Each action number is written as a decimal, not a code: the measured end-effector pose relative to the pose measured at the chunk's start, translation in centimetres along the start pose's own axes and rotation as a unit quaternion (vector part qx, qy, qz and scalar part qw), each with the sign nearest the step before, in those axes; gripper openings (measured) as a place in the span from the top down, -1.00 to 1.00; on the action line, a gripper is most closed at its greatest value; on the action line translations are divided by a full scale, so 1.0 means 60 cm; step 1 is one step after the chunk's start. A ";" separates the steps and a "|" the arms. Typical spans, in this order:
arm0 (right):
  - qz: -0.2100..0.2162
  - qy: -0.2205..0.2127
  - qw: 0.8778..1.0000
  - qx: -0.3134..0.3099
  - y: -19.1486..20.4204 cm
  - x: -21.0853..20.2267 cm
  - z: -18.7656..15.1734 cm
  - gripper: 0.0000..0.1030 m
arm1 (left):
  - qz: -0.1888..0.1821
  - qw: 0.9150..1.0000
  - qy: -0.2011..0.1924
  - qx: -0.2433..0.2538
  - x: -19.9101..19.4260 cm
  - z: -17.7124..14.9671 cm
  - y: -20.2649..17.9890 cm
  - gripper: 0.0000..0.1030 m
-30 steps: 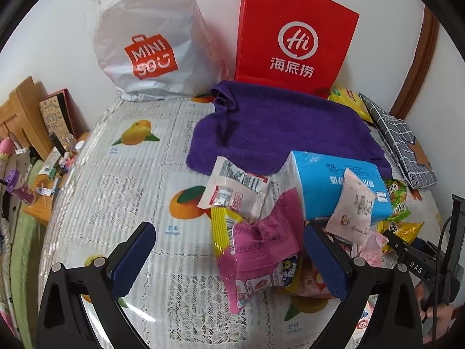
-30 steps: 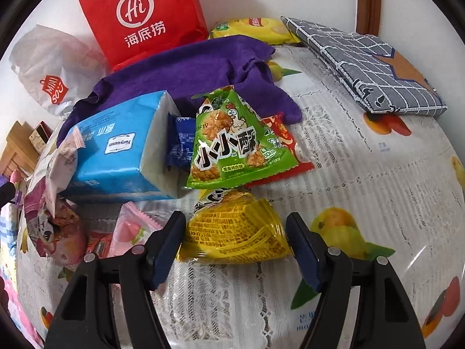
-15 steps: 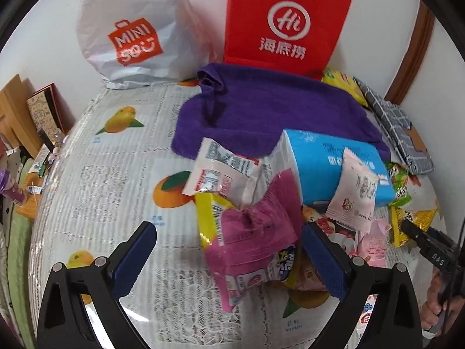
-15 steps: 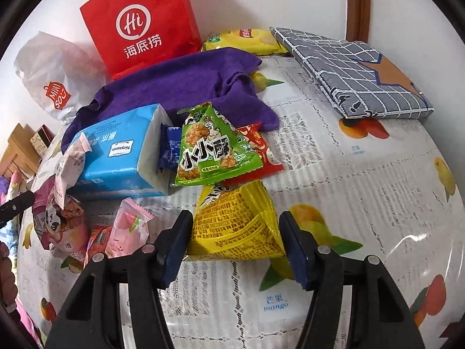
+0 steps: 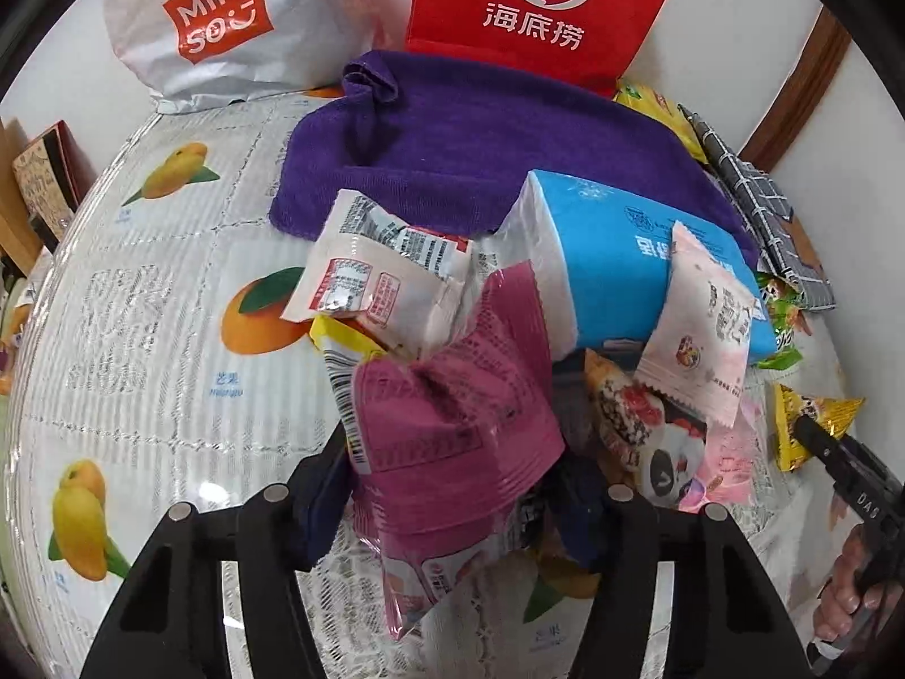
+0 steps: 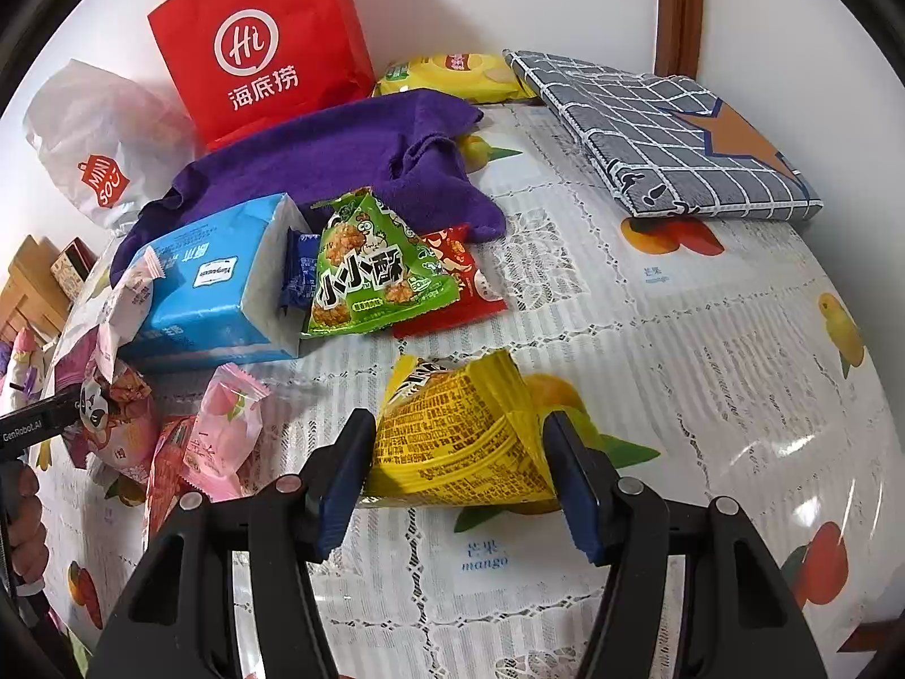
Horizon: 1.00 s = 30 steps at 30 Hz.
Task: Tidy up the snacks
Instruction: 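Carry both held bags up onto the purple towel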
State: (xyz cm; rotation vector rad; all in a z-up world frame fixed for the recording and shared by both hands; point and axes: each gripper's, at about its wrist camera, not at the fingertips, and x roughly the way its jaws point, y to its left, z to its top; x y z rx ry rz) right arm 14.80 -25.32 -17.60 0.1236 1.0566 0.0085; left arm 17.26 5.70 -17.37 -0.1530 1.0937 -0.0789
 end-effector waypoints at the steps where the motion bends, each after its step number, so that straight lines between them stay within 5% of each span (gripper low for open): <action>1: -0.001 -0.001 1.000 0.001 0.000 -0.003 0.000 -0.18 | -0.001 1.000 -0.002 -0.001 -0.005 -0.002 0.002 -0.16; 14: 0.026 -0.037 0.999 -0.014 0.031 -0.079 0.005 -0.18 | -0.011 0.999 -0.051 0.000 -0.117 -0.014 -0.001 -0.16; 30: 0.046 -0.084 0.994 -0.057 0.088 -0.188 0.064 -0.18 | -0.049 0.993 -0.099 0.028 -0.215 0.030 -0.085 -0.16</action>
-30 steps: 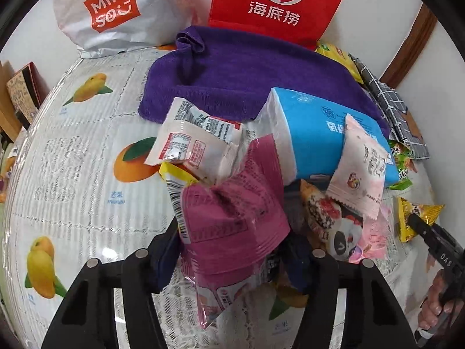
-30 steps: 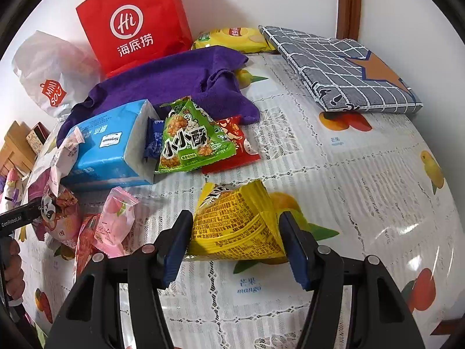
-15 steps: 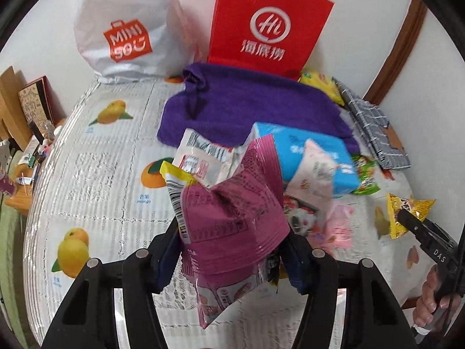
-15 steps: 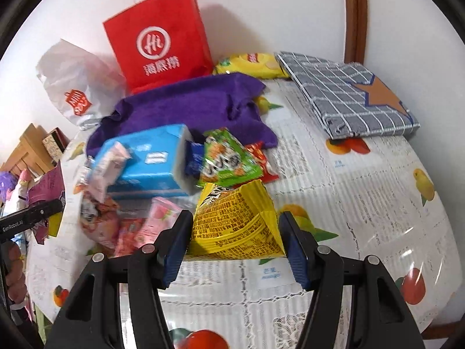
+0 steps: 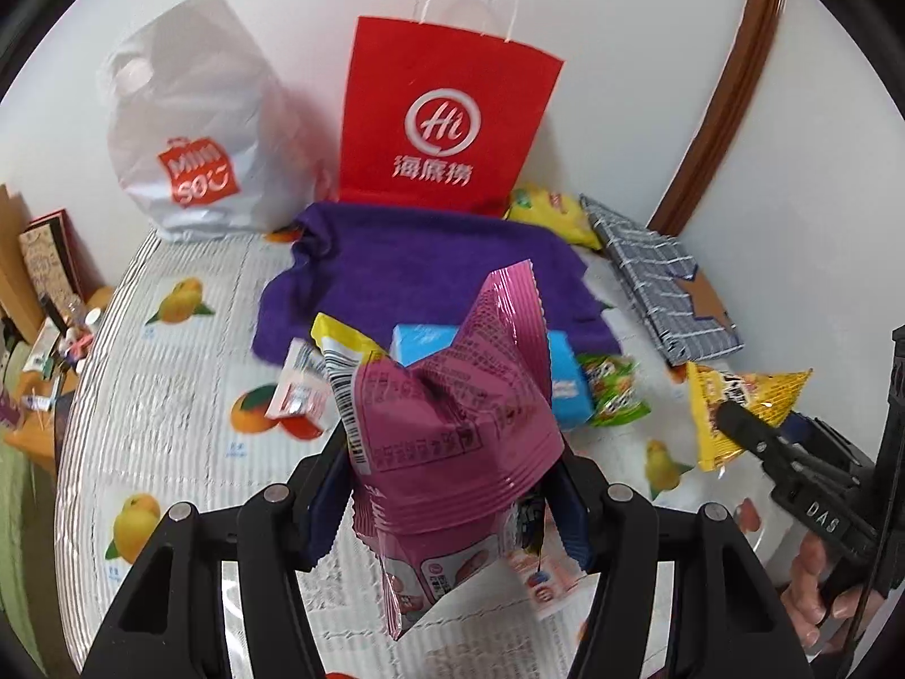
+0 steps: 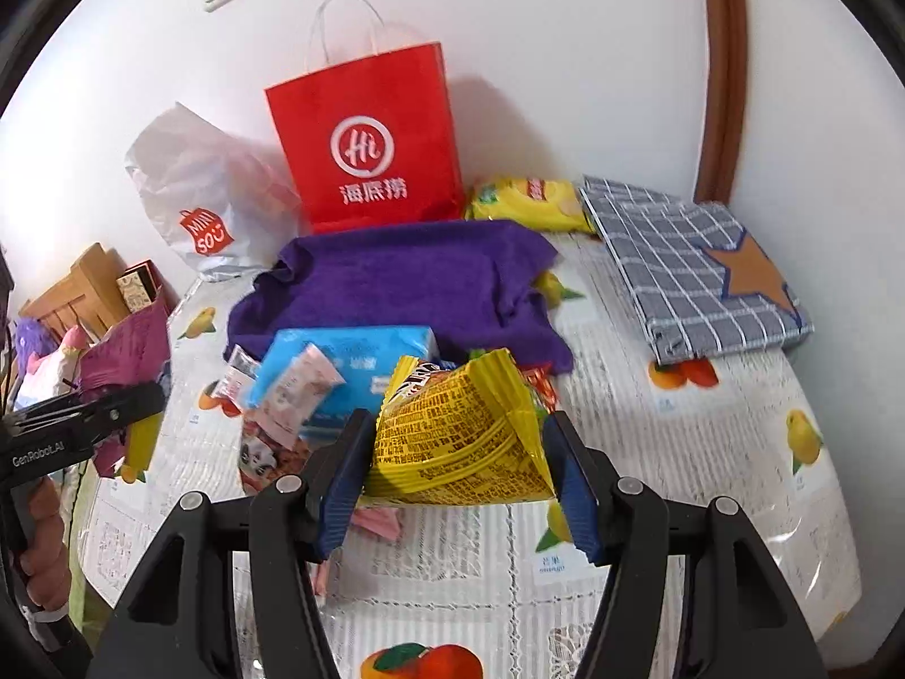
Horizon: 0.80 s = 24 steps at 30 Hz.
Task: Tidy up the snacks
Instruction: 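Carry both held bags up onto the purple towel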
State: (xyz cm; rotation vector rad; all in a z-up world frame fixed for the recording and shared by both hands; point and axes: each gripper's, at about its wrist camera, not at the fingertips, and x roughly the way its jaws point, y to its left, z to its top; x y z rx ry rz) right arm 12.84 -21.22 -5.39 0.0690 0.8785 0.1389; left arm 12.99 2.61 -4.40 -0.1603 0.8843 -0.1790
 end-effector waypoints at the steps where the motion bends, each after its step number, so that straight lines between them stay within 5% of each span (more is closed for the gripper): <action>1: 0.003 -0.004 1.000 -0.004 0.004 -0.003 0.007 -0.18 | -0.003 1.000 -0.002 0.002 -0.002 0.008 -0.004 -0.17; 24: 0.018 -0.027 0.999 -0.020 0.023 0.109 0.159 -0.18 | 0.010 1.000 -0.012 0.013 0.095 0.156 0.030 -0.17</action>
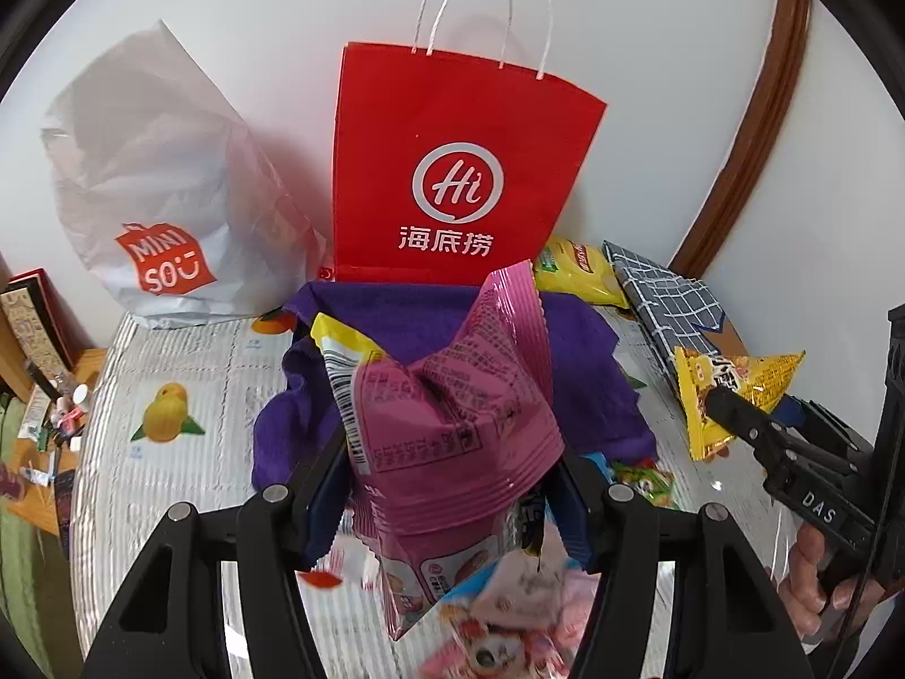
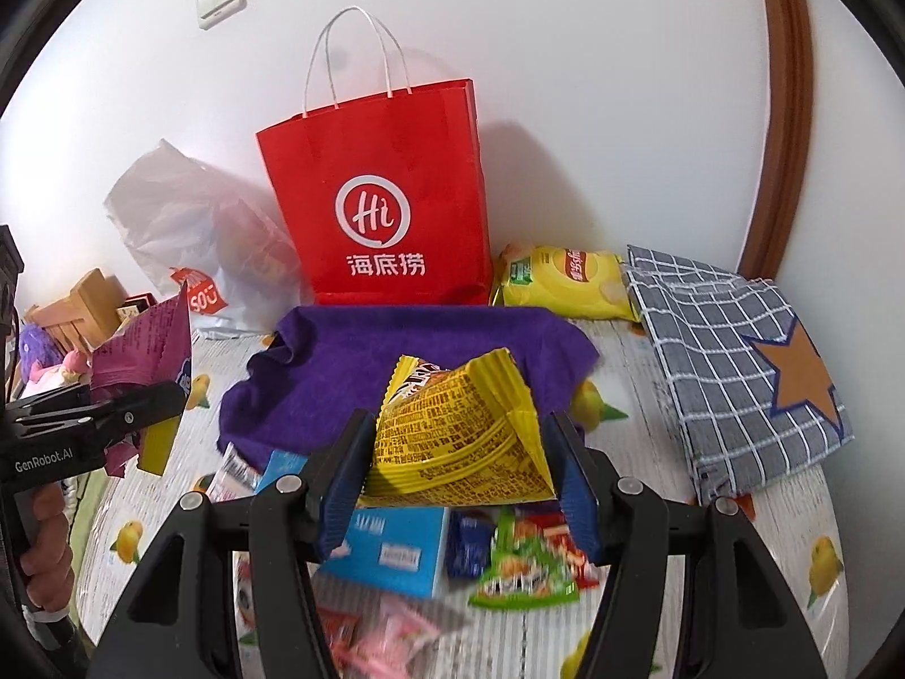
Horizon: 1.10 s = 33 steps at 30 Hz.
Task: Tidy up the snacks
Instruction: 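Carry both held bags up onto the purple towel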
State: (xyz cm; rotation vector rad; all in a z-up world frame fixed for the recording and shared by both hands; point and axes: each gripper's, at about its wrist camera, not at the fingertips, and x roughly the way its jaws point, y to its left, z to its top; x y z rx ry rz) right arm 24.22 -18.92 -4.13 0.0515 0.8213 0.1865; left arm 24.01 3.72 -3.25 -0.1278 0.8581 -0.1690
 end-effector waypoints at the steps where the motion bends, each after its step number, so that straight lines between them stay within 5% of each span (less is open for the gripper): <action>1: -0.001 0.000 1.000 0.000 -0.001 0.008 0.005 -0.18 | 0.001 1.000 0.002 -0.001 0.008 0.005 0.003 -0.17; 19: -0.005 0.030 0.999 0.016 -0.031 0.192 0.063 -0.18 | 0.005 0.999 0.034 -0.006 0.169 0.082 0.044 -0.17; 33: -0.001 0.078 0.997 0.016 -0.038 0.309 0.057 -0.18 | 0.008 0.996 0.079 -0.027 0.266 0.061 0.084 -0.17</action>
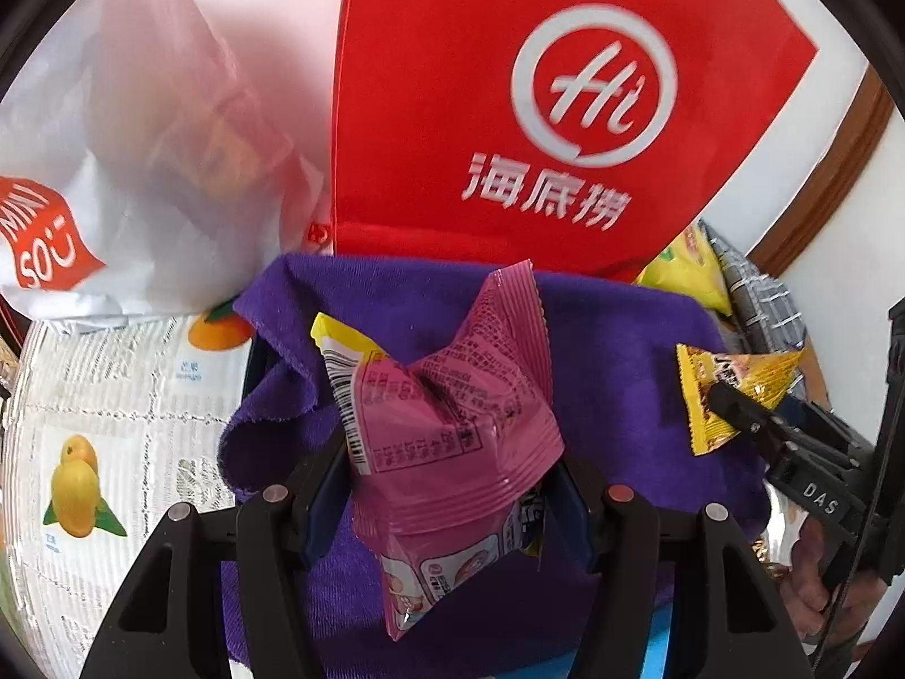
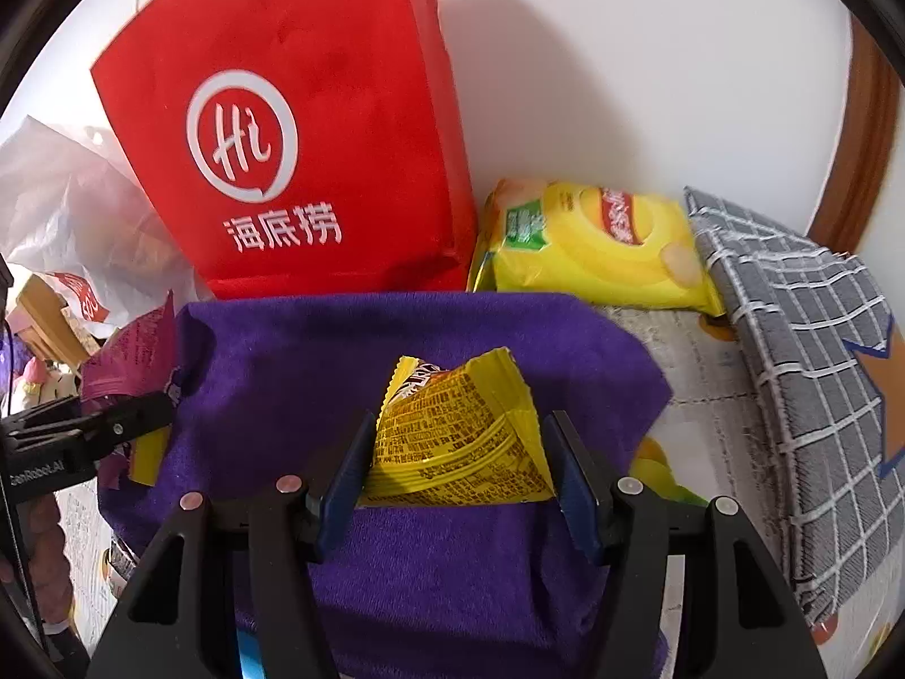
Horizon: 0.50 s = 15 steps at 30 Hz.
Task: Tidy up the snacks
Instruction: 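Carry both held bags up onto the purple towel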
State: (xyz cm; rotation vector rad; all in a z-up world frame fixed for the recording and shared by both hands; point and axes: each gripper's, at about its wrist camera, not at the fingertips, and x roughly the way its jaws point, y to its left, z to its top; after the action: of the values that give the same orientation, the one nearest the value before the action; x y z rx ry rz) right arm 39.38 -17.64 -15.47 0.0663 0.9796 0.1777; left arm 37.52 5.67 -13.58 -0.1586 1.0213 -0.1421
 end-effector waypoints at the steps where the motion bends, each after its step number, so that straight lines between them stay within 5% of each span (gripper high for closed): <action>1: -0.003 0.005 1.000 -0.001 0.000 0.004 0.000 -0.18 | 0.001 1.000 0.003 0.004 0.004 -0.002 0.000 -0.17; 15: -0.032 0.033 0.999 -0.006 0.000 0.038 -0.005 -0.18 | 0.015 0.999 0.037 0.007 0.044 -0.005 -0.009 -0.18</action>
State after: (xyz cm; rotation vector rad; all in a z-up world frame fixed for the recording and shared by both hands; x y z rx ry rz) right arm 40.38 -17.24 -17.50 0.0184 1.0452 0.1270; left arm 38.62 4.61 -15.84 -0.1256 1.0951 -0.1293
